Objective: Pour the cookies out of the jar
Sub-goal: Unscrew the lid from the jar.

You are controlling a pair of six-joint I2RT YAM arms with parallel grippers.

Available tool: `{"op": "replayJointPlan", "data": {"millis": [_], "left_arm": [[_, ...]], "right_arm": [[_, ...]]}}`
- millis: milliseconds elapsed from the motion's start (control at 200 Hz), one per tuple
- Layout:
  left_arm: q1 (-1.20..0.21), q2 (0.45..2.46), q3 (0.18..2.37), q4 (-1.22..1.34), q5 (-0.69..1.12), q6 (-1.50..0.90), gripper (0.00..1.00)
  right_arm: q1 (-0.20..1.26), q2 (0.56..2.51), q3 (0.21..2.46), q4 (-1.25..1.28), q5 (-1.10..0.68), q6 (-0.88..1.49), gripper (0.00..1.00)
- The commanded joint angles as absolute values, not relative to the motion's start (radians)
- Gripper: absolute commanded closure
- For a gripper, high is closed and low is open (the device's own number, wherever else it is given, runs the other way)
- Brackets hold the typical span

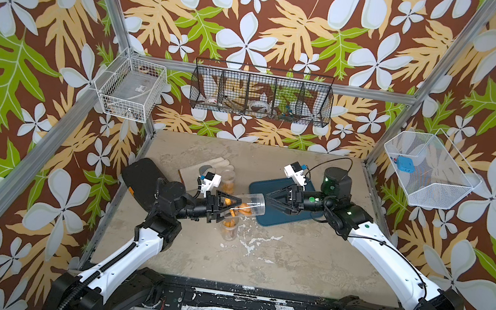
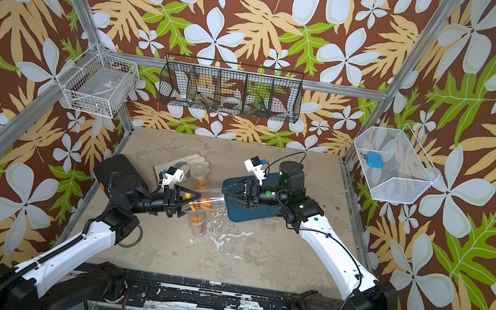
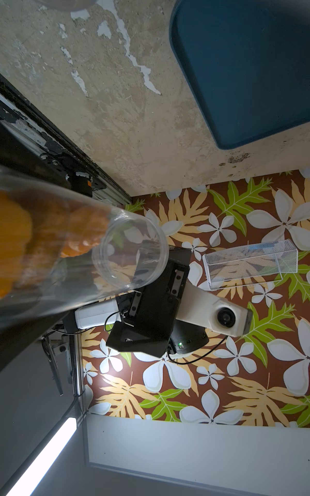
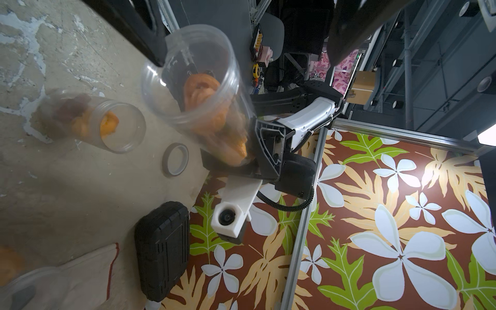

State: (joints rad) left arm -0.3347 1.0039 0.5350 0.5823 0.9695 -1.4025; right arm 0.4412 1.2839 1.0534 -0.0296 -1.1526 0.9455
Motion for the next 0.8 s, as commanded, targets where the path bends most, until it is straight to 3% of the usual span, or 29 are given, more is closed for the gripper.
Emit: {"op": "replayJointPlan", "data": {"millis": [0,100,796], "left_arm": [[-0.333,1.011,0.536,0.794,0.979,-1.498,0.37],[-0.333,1.011,0.568,0.781,0.989,-1.505,0.37],[-0.339,1.082,0.625,0.762,1.016,-1.500,0.40]], "right_arm": [[0.443,1.297,1.068,-0.013,-1.182,0.930,0.08],[0.442,1.316,1.125,-0.107,-1.194,0.860,0.09],[0.460,1.320,1.126,-0.066,-1.211,0.882,0.22]]}}
